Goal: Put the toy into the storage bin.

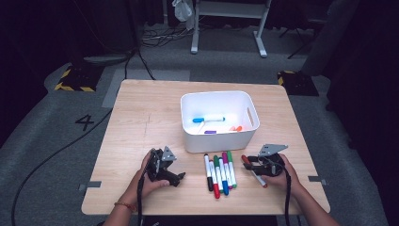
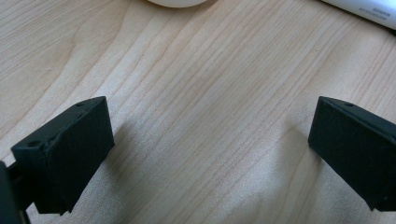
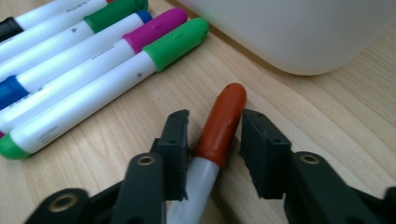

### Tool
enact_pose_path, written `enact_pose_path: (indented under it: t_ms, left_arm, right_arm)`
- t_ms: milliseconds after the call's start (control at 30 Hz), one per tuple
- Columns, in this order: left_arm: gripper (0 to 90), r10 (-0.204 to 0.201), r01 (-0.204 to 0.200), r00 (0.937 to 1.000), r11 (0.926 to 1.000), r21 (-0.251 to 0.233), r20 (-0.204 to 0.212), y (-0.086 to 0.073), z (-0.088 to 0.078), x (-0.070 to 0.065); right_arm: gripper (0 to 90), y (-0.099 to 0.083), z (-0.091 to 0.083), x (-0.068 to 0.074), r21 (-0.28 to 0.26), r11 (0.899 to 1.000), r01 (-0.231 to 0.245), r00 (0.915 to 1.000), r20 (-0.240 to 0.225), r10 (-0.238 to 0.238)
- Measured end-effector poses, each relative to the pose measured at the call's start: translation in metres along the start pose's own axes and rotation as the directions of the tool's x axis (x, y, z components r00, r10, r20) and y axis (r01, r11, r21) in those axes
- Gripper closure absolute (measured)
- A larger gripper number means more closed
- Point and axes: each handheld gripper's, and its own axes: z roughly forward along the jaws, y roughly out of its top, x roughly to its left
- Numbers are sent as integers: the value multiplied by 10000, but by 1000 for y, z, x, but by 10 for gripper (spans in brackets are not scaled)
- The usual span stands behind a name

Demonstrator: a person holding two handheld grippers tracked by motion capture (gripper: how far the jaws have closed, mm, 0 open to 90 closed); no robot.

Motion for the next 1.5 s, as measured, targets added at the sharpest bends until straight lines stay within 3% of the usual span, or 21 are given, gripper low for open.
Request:
enact_pose_path:
  t_ms: [133,333,633,933,1167,1500]
  left_arm:
    - [1,-2,2,10000,10000,-1,1,0,0,0]
    - [1,1,-1,10000,10000,3,1,0,0,0]
    - [2,1,-1,10000,10000,0,-2,0,0,0]
    - [1,4,-4,10000,10000,2,1,0,0,0]
    - [1,-5,5,10000,10000,-10,-4,0,0,0]
    - [1,-3,3,10000,10000,1,3,0,0,0]
  right_arm:
    - [742,-2,0,-4,-219,9997,-122,9998,150,125]
    - [748,-3,-3,-7,-164,9999,8,10000,23,-8]
    - [749,-1,-31,-11,-891,9960,53,9997,-244,-75]
    - [749,11,-65,-12,-1909,9814,229,9997,-53,-243]
    - [749,25,-86,-11,-2359,9700,585,9983,183,-558]
    - [749,57,-112,-21,-2819,9555,871,9957,542,-748]
